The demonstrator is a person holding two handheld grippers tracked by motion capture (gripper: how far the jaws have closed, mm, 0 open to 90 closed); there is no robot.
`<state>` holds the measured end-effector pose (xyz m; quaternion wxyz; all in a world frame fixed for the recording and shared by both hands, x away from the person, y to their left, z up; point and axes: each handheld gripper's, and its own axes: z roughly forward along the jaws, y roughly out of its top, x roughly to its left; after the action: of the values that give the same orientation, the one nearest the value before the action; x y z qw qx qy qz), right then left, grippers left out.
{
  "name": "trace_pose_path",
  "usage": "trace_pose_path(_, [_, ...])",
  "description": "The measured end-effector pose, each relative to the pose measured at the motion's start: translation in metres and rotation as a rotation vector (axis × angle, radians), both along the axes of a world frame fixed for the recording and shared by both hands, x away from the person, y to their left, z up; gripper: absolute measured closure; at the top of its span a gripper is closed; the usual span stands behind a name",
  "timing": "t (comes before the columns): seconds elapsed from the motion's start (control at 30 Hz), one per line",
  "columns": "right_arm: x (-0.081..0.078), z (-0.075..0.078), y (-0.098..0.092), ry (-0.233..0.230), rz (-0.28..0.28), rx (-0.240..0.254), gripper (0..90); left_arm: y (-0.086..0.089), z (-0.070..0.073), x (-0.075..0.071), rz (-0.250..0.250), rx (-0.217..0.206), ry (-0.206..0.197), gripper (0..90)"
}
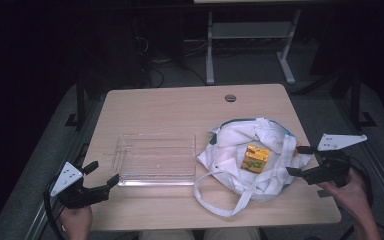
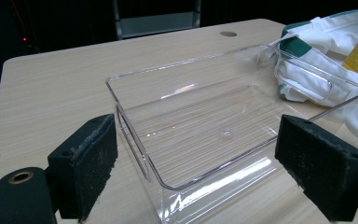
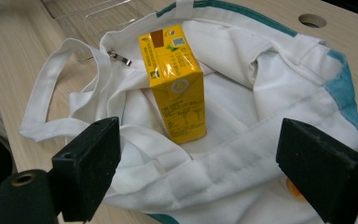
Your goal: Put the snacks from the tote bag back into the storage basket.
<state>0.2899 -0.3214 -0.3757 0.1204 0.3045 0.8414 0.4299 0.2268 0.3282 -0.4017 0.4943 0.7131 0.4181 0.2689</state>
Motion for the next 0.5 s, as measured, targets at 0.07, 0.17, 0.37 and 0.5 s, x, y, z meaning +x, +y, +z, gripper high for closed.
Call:
trace_pose_path(0.07, [0.001, 0.001, 0.002, -0.002, 0.005, -0.004, 13.3, 0.000, 0.000, 0.000, -0.002, 0.001, 0.001, 12.6])
trace_pose_path(0.17, [0.007, 0.007, 0.011, -0.004, 0.015, -0.027, 13.2, -0.001, 0.000, 0.000, -0.006, 0.006, 0.005, 12.6])
trace_pose_path(0.37, [0.016, 0.014, 0.025, -0.002, 0.043, -0.055, 13.2, 0.001, 0.001, 0.000, -0.004, 0.008, -0.003, 12.6])
trace_pose_path(0.5, [0.021, 0.017, 0.032, 0.005, 0.058, -0.068, 13.2, 0.002, 0.001, -0.001, 0.000, 0.011, 0.002, 12.6])
